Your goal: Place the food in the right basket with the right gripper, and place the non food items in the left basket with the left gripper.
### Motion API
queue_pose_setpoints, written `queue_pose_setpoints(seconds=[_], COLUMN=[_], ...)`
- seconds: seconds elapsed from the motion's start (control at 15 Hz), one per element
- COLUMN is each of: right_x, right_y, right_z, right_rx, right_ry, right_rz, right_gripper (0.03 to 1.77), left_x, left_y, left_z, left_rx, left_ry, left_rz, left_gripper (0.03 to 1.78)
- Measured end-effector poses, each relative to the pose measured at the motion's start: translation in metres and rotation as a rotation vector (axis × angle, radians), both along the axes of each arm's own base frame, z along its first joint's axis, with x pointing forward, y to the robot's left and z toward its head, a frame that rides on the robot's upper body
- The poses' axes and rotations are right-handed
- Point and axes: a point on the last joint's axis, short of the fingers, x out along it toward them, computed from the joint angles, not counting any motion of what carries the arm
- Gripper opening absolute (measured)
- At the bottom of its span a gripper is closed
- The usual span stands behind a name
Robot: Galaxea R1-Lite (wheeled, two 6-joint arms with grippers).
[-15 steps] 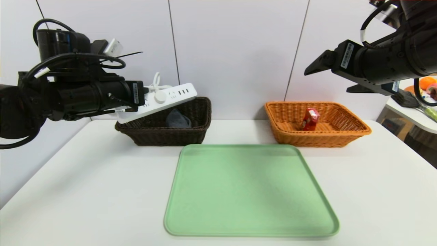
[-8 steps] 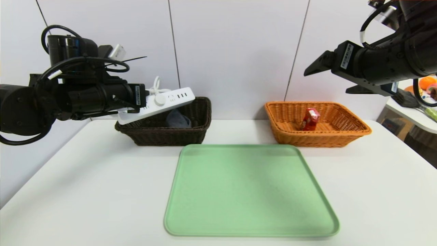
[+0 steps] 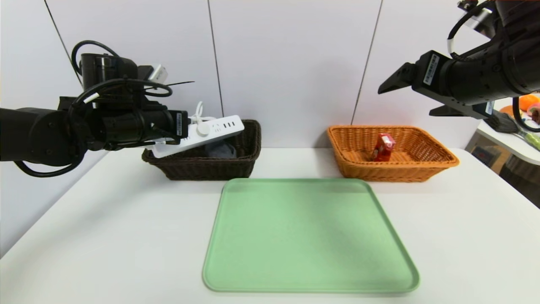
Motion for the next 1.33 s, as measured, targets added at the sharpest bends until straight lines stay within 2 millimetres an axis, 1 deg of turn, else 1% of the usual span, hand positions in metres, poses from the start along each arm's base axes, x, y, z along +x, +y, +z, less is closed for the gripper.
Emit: queue_pose_setpoints(seconds=[0.4,0.47,0.53,0.67,0.73,0.87,1.07,1.33], right_x=[0.003,0.004,0.004,0.004,0.004,0.003,0.002,0.002], right_y=[-0.001,-0.001,-0.001,-0.001,-0.001,-0.001,-0.002,-0.002], right_z=[-0.002,-0.002,-0.003,-0.002,-0.002,-0.001,-0.001,0.000], right_rx=[0.007,0.007,0.009,0.010,0.011,0.014,0.017,0.018], right_ry=[0.009,0.011,0.013,0.012,0.011,0.010,0.008,0.005], right_rz=[0.004,0.006,0.009,0.011,0.011,0.009,0.008,0.008], right_gripper=[1.70,1.70,1.70,1.70,1.70,1.70,1.70,1.70], left_x=[0.013,0.013,0.014,0.014,0.014,0.014,0.014,0.014], left_y=[-0.004,-0.004,-0.004,-0.004,-0.004,-0.004,-0.004,-0.004], left_z=[-0.006,-0.006,-0.007,-0.008,-0.008,-0.008,-0.008,-0.008], left_rx=[0.004,0.003,0.003,0.004,0.004,0.004,0.004,0.031], left_ry=[0.010,0.008,0.010,0.012,0.012,0.012,0.013,0.007], left_rz=[0.001,0.001,0.000,0.001,0.001,0.002,0.002,0.002], left_gripper=[0.11,0.33,0.49,0.77,0.88,1.07,1.27,1.44])
